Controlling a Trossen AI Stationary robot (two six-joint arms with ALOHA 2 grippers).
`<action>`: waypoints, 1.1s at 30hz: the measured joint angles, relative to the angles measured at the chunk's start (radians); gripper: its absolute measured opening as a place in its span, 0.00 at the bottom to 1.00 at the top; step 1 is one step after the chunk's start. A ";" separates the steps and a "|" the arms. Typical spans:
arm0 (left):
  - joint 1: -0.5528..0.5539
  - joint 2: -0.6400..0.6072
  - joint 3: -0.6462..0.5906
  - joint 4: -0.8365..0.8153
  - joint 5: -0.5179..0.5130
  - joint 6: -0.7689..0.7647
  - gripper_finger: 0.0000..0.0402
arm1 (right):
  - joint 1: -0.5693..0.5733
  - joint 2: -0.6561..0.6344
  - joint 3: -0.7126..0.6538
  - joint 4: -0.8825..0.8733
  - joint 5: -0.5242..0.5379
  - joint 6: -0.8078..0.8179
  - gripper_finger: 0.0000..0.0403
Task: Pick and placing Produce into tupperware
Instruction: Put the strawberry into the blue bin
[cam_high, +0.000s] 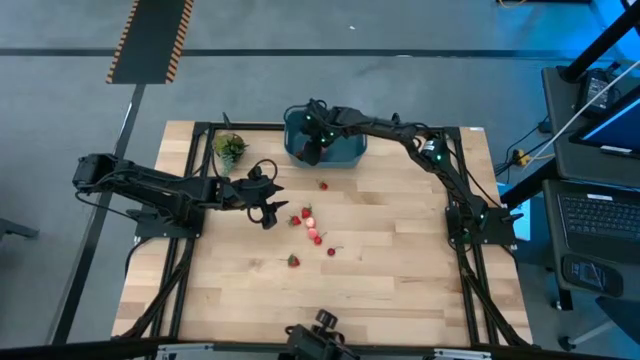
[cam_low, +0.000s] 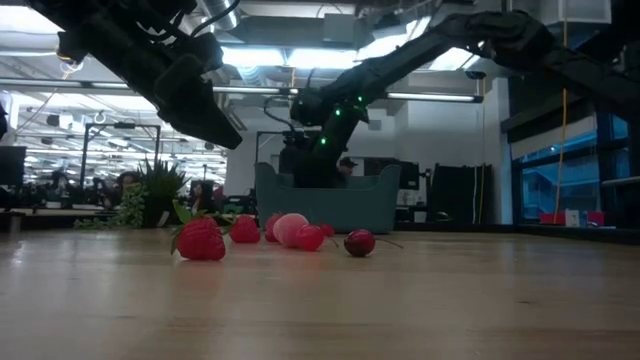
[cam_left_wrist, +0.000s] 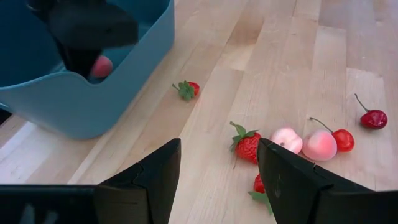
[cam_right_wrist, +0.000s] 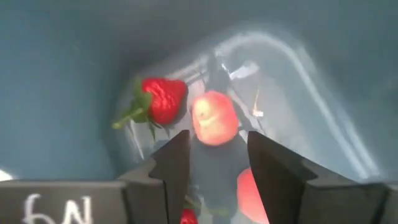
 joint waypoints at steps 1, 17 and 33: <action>0.000 0.000 0.000 0.000 0.000 0.000 0.51 | 0.000 0.000 0.019 -0.014 0.000 -0.008 0.40; 0.000 0.000 0.000 -0.005 0.000 0.000 0.51 | 0.038 -0.041 0.298 -0.531 0.003 -0.103 0.40; 0.000 0.000 0.000 0.007 -0.005 -0.001 0.51 | 0.255 -0.276 0.239 -0.800 0.138 -0.106 0.40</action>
